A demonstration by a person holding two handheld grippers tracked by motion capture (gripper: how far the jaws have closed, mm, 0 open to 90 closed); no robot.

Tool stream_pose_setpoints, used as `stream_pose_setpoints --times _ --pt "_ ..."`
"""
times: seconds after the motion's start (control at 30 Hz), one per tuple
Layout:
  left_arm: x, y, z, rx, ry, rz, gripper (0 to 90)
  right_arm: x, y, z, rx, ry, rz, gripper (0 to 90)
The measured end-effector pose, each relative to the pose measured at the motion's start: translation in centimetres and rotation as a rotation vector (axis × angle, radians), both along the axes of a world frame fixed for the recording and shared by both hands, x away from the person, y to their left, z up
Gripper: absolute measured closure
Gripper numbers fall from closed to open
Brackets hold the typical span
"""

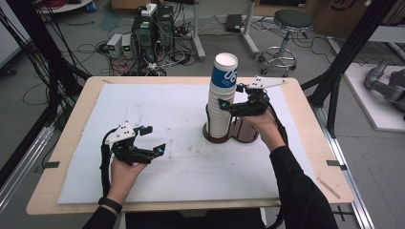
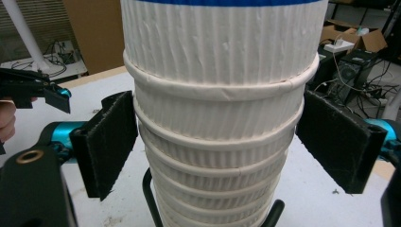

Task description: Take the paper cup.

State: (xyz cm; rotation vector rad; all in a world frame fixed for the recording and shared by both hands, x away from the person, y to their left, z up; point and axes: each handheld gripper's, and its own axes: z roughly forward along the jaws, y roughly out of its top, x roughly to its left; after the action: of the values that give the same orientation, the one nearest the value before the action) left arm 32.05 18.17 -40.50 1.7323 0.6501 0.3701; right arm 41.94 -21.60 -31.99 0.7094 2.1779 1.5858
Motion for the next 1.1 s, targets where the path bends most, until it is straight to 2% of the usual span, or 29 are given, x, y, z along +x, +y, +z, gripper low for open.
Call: stream_pose_setpoints --times 0.1,0.27,0.33,0.43,0.47,0.5,0.6,0.93,1.1 --pt "0.3 -0.4 0.9 -0.007 0.002 -0.016 11.5 0.0 0.0 0.0 0.001 -0.001 0.0 14.3" --pt "0.9 -1.1 2.7 -0.053 0.001 -0.026 11.5 0.0 0.0 0.0 -0.003 -0.013 -0.003 14.5" --pt "1.2 -1.4 3.5 -0.048 -0.008 -0.021 11.5 -0.1 0.0 0.0 -0.003 -0.008 -0.003 14.6" --pt "1.9 -2.2 4.8 -0.052 -0.008 -0.041 11.5 -0.1 0.0 0.0 -0.006 -0.007 -0.003 14.6" --pt "2.3 -2.8 5.8 -0.045 -0.022 -0.049 11.5 -0.1 0.0 0.0 -0.005 -0.007 -0.003 14.6" --pt "2.3 -2.8 5.8 -0.045 -0.022 -0.049 11.5 -0.1 0.0 0.0 -0.005 -0.006 -0.003 14.6" --pt "2.9 -3.8 7.3 -0.035 -0.039 -0.053 11.5 -0.1 0.0 0.0 -0.005 -0.007 -0.003 14.6" --pt "5.5 -6.7 11.7 -0.059 -0.051 -0.105 11.5 -0.2 -0.1 0.1 -0.009 -0.008 -0.004 14.7" --pt "6.6 -8.6 14.1 -0.034 -0.087 -0.131 11.6 -0.2 0.0 0.1 -0.007 -0.013 -0.006 14.7"
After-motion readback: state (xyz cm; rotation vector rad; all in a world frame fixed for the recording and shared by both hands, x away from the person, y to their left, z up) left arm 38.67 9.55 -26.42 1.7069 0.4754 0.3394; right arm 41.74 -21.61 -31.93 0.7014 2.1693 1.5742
